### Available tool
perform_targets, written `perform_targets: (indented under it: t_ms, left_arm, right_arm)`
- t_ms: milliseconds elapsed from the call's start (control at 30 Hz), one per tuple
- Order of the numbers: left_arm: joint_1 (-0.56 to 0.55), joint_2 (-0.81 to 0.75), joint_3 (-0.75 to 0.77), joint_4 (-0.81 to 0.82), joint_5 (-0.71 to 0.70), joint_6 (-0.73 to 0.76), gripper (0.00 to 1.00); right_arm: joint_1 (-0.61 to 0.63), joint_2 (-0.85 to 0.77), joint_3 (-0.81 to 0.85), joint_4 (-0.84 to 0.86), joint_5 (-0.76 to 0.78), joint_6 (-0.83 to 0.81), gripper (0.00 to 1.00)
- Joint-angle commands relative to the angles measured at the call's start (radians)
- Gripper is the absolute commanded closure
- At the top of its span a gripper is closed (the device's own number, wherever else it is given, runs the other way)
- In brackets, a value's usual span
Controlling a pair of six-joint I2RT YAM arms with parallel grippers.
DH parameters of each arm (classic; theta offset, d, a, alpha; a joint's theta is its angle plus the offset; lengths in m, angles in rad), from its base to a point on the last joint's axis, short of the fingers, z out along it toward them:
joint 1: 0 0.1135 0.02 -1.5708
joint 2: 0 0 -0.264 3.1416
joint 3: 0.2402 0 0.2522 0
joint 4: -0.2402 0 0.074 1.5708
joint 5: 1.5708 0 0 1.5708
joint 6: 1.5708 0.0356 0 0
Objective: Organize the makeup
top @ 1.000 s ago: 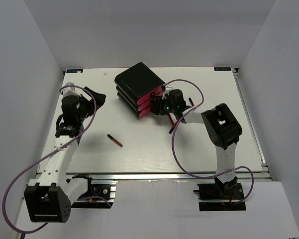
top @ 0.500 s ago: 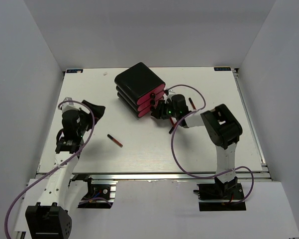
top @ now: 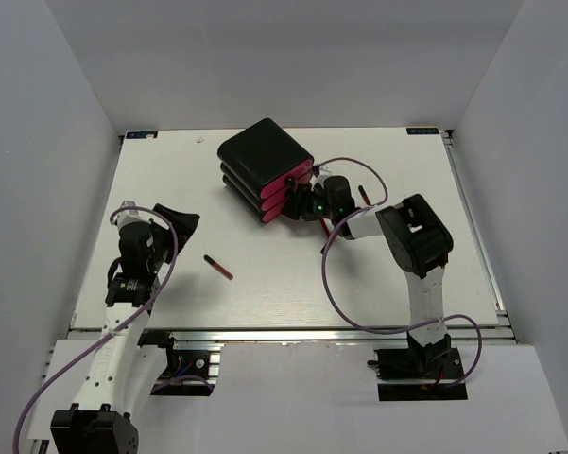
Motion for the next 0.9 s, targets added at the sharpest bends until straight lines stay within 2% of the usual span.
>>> perform_targets:
  t_ms: [0,100,133,167,333,567,633,667,700,733,767,800,867]
  left_arm:
    - [0.002,-0.026,-0.021,-0.027,-0.010,-0.024,0.02]
    - [0.002,-0.040,-0.057,-0.030,-0.013,-0.059,0.02]
    - [0.004,-0.043,-0.075,-0.029,-0.013,-0.069,0.02]
    - [0.002,-0.046,-0.084,-0.023,-0.014,-0.091,0.02]
    - [0.002,-0.031,-0.126,-0.026,-0.016,-0.155,0.02]
    - [0.002,0.064,-0.140,-0.041,0.019,-0.196,0.02]
    - [0.002,0.099,-0.134,-0.046,0.025,-0.205,0.02]
    - [0.002,0.115,-0.126,-0.058,0.029,-0.211,0.02]
    - [0.002,0.132,-0.120,-0.069,0.032,-0.211,0.02]
    - [0.002,0.177,-0.115,-0.081,0.036,-0.211,0.02]
    - [0.002,0.202,-0.108,-0.092,0.050,-0.208,0.02]
    - [0.000,0.230,-0.089,-0.119,0.056,-0.207,0.02]
    - [-0.004,0.312,-0.065,-0.162,0.065,-0.202,0.02]
  right_arm:
    - [-0.004,0.020,0.034,0.089,0.011,0.058,0.42]
    - [-0.004,0.023,0.042,0.089,0.017,0.049,0.48]
    - [-0.006,0.017,0.039,0.094,0.014,0.044,0.58]
    - [-0.012,0.014,0.025,0.118,-0.020,0.036,0.74]
    - [-0.018,-0.033,-0.055,0.141,-0.051,0.019,0.81]
    - [-0.040,-0.141,-0.223,0.134,-0.069,0.001,0.82]
    - [-0.046,-0.168,-0.272,0.129,-0.078,-0.007,0.79]
    - [-0.046,-0.178,-0.282,0.120,-0.084,-0.022,0.71]
    - [-0.047,-0.178,-0.285,0.120,-0.096,-0.033,0.70]
    - [-0.047,-0.181,-0.277,0.109,-0.130,-0.046,0.60]
    - [-0.046,-0.179,-0.265,0.095,-0.149,-0.066,0.55]
    - [-0.046,-0.179,-0.245,0.065,-0.162,-0.120,0.45]
    - [-0.046,-0.188,-0.192,-0.044,-0.189,-0.181,0.40]
